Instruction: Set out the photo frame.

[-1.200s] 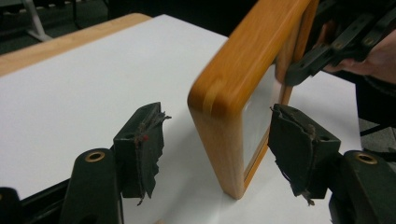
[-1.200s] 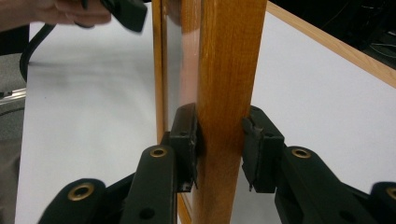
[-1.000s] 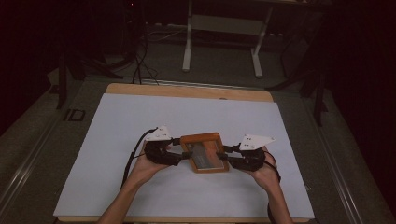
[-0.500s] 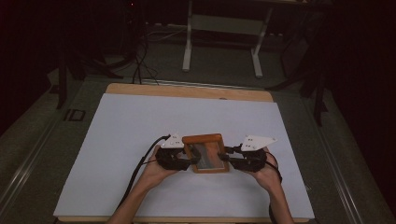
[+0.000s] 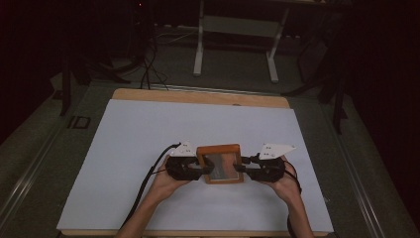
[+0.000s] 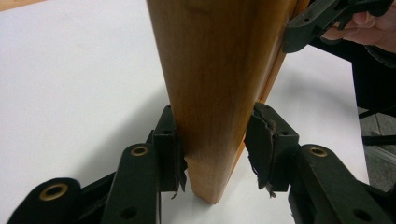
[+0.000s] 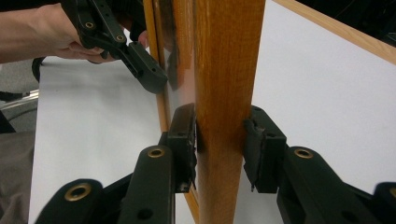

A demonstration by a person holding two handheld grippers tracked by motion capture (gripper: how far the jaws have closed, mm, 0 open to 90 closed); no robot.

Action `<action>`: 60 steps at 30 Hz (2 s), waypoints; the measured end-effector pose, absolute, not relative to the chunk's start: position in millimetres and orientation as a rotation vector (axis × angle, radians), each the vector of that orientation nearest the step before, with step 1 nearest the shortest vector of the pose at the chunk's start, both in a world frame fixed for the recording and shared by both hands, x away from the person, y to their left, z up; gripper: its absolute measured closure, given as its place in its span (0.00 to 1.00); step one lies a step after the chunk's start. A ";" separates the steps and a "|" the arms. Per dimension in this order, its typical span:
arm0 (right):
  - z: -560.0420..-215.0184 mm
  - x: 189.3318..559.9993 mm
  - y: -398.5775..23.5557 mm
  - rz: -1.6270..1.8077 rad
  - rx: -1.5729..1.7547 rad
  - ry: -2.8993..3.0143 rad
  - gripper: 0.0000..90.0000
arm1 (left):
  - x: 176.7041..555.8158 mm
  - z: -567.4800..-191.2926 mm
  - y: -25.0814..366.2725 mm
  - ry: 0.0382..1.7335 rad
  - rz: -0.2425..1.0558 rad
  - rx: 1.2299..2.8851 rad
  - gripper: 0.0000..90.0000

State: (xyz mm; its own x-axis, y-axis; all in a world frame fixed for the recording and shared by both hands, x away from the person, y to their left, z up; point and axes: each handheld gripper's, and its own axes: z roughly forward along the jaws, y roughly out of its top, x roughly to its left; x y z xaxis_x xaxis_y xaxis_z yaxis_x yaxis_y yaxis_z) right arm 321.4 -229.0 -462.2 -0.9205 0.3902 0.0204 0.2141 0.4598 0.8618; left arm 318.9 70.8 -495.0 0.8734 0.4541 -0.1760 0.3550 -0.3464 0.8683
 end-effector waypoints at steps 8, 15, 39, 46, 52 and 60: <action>-463.3 322.7 -224.2 1.458 0.539 2.535 0.73 | 311.6 -491.5 73.5 0.635 0.160 1.974 0.65; -463.4 324.0 -215.4 1.484 0.536 2.537 0.73 | 307.6 -486.4 83.4 0.662 0.160 1.954 0.65; -465.6 327.2 -190.4 1.629 0.630 2.504 0.73 | 306.1 -472.2 116.3 0.752 0.128 1.867 0.64; -471.0 331.0 -182.1 1.637 0.680 2.506 0.73 | 312.0 -476.4 125.0 0.780 0.115 1.847 0.63; -476.8 334.7 -175.3 1.640 0.726 2.513 0.73 | 317.1 -482.8 131.6 0.809 0.086 1.826 0.62; -489.3 340.8 -171.0 1.654 0.780 2.521 0.73 | 323.1 -491.9 135.2 0.847 0.065 1.825 0.62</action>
